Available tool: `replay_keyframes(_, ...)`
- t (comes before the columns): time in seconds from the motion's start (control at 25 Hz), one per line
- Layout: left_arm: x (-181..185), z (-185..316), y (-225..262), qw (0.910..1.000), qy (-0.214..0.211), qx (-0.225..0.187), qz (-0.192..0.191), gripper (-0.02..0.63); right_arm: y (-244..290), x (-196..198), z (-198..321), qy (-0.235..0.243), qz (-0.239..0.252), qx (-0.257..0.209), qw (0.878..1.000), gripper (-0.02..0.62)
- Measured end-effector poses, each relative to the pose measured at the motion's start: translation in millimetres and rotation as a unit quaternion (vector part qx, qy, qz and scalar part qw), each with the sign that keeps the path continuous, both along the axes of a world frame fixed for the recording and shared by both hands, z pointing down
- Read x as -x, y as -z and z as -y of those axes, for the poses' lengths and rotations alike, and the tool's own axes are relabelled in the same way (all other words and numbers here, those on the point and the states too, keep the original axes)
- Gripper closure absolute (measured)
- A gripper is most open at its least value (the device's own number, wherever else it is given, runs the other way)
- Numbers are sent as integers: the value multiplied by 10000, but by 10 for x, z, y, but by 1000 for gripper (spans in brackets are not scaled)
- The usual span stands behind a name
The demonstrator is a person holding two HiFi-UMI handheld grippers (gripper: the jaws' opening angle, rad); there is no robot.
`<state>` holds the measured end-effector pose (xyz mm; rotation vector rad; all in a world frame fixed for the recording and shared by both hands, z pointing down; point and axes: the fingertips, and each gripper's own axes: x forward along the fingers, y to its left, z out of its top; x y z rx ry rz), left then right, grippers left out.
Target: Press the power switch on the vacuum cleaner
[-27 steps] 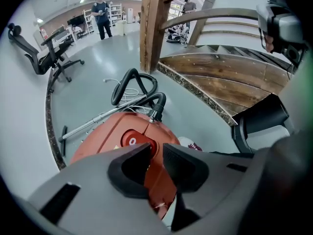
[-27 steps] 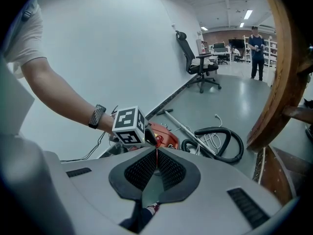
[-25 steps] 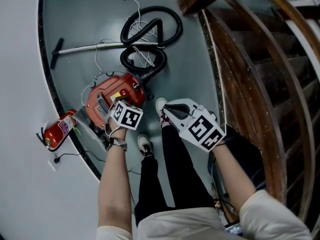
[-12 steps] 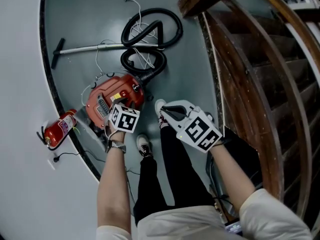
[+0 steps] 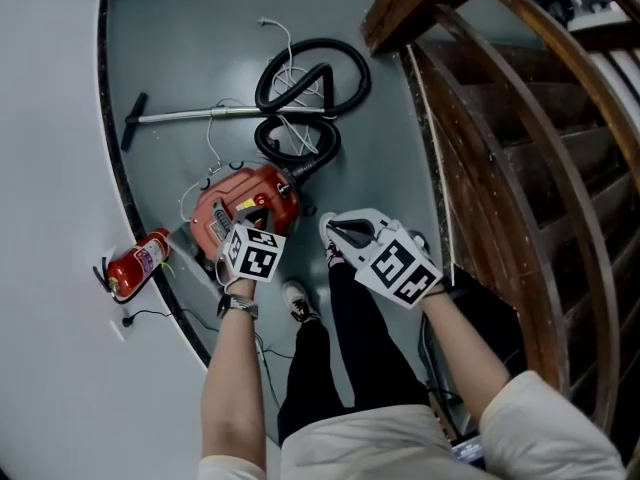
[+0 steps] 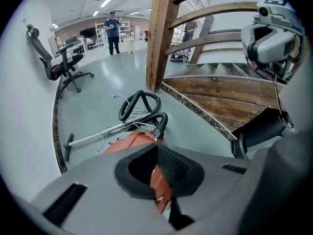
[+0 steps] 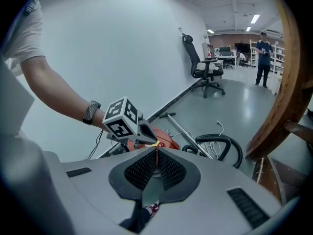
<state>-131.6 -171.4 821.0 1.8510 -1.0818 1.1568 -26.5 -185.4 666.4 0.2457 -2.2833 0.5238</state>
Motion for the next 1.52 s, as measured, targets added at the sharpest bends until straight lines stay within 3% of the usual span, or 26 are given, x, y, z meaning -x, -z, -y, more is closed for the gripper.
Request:
replay_keyframes(0.2,112,73,317,9998,70,-175,9,606,115,39,-20,-42,-11,-61,10000,565)
replay_keyframes(0.52,252,46,937,9969,562,-487,-267,606,432,-19,-139,1,-26,-202,9998,565)
replay_keyframes(0.92,189,126,2021,9877,304,-1474,-414,606,1036,-17,-230,167,130,-561,9982,565)
replay_keyframes(1.52,-79,-61,3435,9643,-361,-2591,-400,606,1950,-26,-509,20,443,-1100,9929,565)
